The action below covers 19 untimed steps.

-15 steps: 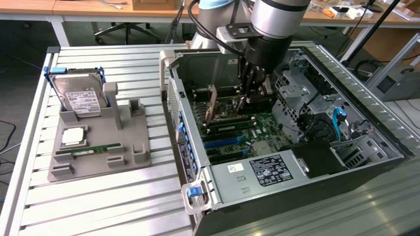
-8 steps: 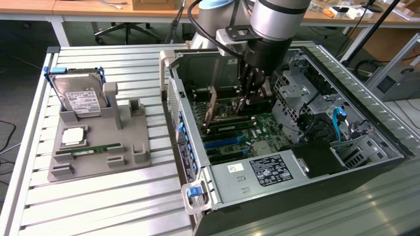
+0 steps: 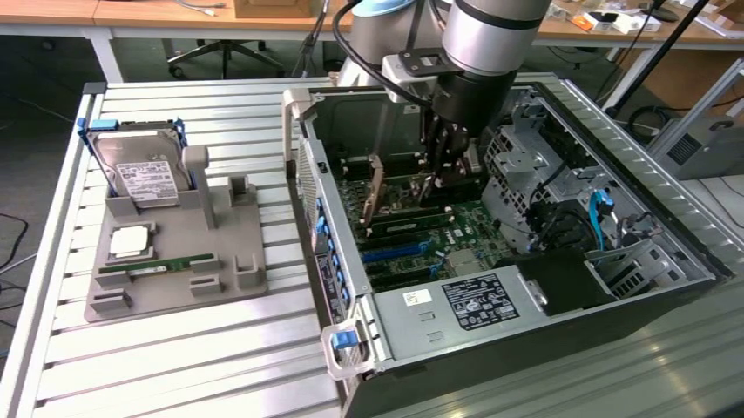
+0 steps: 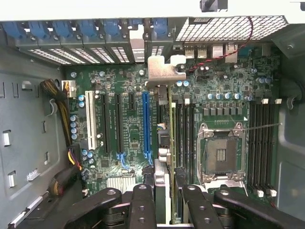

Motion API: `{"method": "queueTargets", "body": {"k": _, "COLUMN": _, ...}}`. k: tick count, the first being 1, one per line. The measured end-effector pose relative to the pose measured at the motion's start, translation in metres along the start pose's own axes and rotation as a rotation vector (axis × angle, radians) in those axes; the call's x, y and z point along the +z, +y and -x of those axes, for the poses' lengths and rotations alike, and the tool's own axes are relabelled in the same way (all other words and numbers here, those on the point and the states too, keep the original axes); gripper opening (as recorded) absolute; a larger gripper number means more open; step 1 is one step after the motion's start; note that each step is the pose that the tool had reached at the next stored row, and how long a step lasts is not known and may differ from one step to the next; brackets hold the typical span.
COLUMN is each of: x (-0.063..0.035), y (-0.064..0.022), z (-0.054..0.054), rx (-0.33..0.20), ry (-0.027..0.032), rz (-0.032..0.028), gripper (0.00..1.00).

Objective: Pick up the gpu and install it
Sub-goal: 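Insert the gpu into the slot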

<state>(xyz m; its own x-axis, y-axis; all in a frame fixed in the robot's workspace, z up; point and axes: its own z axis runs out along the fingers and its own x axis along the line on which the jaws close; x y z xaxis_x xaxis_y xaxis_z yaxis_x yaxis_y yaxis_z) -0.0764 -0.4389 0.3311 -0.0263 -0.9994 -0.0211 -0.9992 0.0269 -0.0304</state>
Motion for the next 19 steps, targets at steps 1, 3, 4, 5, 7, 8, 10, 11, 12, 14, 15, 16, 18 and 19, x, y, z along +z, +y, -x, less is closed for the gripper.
{"method": "queueTargets", "body": {"k": 1, "x": 0.0003, "y": 0.0, "z": 0.0, "rx": 0.0, "ry": 0.0, "rz": 0.0, "gripper": 0.27}}
{"method": "queueTargets", "body": {"k": 3, "x": 0.001, "y": 0.0, "z": -0.0001, "rx": 0.0, "ry": -0.0001, "rz": 0.0, "gripper": 0.27}}
{"method": "queueTargets", "body": {"k": 4, "x": 0.0016, "y": 0.0001, "z": -0.0002, "rx": 0.0, "ry": 0.0, "rz": 0.0, "gripper": 0.27}}
{"method": "queueTargets", "body": {"k": 5, "x": 0.002, "y": 0.0001, "z": -0.0002, "rx": 0.0, "ry": 0.0, "rz": 0.0, "gripper": 0.27}}
{"method": "queueTargets", "body": {"k": 7, "x": 0.0028, "y": 0.0001, "z": -0.0003, "rx": 0.0, "ry": 0.0, "rz": 0.0, "gripper": 0.27}}
{"method": "queueTargets", "body": {"k": 8, "x": 0.0031, "y": 0.0001, "z": -0.0004, "rx": 0.0, "ry": 0.0, "rz": 0.0, "gripper": 0.27}}
{"method": "queueTargets", "body": {"k": 10, "x": 0.0035, "y": 0.0001, "z": -0.0005, "rx": 0.0, "ry": 0.0, "rz": 0.0, "gripper": 0.27}}
{"method": "queueTargets", "body": {"k": 11, "x": 0.0037, "y": 0.0001, "z": -0.0005, "rx": 0.0, "ry": 0.0, "rz": 0.0, "gripper": 0.27}}
{"method": "queueTargets", "body": {"k": 12, "x": 0.004, "y": 0.0001, "z": -0.0006, "rx": 0.0, "ry": 0.0, "rz": 0.0, "gripper": 0.27}}
{"method": "queueTargets", "body": {"k": 14, "x": 0.0045, "y": 0.0001, "z": -0.0007, "rx": 0.0, "ry": -0.0001, "rz": 0.0, "gripper": 0.27}}
{"method": "queueTargets", "body": {"k": 15, "x": 0.0047, "y": 0.0001, "z": -0.0008, "rx": 0.0, "ry": 0.0, "rz": 0.0, "gripper": 0.27}}
{"method": "queueTargets", "body": {"k": 16, "x": 0.0049, "y": 0.0001, "z": -0.0008, "rx": 0.0, "ry": -0.0001, "rz": 0.0, "gripper": 0.27}}
{"method": "queueTargets", "body": {"k": 18, "x": 0.0053, "y": 0.0002, "z": -0.0009, "rx": 0.0, "ry": 0.0, "rz": 0.0, "gripper": 0.27}}
{"method": "queueTargets", "body": {"k": 19, "x": 0.0055, "y": 0.0002, "z": -0.001, "rx": 0.0, "ry": 0.0, "rz": 0.0, "gripper": 0.27}}
